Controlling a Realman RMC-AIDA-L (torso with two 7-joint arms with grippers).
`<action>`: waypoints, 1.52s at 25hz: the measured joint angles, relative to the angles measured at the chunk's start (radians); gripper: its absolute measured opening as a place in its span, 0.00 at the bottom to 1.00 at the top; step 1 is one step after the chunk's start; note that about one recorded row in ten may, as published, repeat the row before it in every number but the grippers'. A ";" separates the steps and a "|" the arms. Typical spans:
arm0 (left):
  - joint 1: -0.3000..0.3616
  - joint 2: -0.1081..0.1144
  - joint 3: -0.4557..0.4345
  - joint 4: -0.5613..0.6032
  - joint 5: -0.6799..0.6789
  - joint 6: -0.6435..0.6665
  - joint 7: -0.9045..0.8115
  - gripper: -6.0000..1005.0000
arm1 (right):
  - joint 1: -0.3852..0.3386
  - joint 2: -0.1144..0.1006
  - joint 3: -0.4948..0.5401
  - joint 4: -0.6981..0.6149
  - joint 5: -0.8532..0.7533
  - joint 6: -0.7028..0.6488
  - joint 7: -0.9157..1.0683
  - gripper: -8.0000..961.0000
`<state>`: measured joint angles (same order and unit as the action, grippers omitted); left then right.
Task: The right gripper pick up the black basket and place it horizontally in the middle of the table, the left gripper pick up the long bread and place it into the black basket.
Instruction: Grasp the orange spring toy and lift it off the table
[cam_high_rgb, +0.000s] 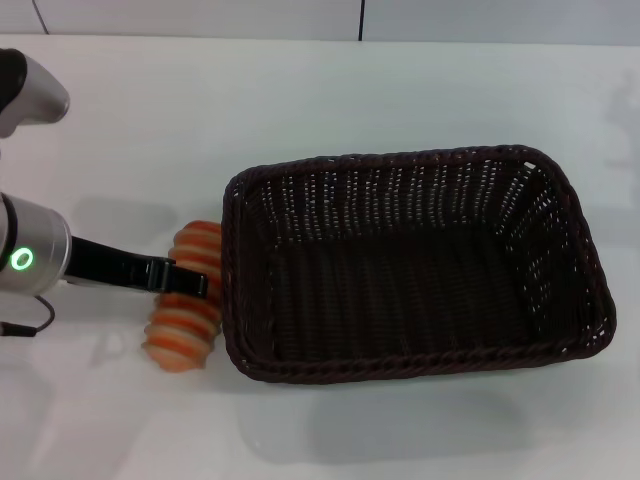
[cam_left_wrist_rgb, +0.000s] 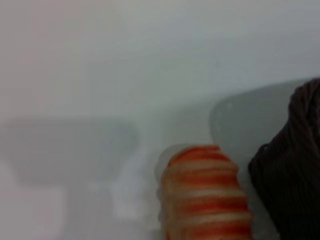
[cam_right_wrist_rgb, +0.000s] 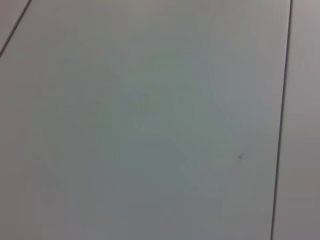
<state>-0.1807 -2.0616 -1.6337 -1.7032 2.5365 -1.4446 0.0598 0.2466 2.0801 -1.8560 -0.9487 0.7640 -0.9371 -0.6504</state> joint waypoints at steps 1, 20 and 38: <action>-0.006 -0.002 0.001 0.030 -0.003 0.010 0.005 0.75 | 0.001 0.000 0.000 0.001 0.000 0.000 0.000 0.30; -0.033 -0.005 0.036 0.139 -0.026 0.074 0.017 0.75 | -0.006 0.000 -0.003 -0.007 -0.005 -0.003 0.000 0.30; -0.036 -0.004 0.086 0.171 0.014 0.114 0.009 0.64 | -0.031 -0.001 -0.009 -0.047 -0.008 -0.010 0.000 0.30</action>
<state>-0.2170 -2.0652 -1.5479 -1.5319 2.5504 -1.3311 0.0692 0.2153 2.0787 -1.8652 -0.9955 0.7557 -0.9466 -0.6509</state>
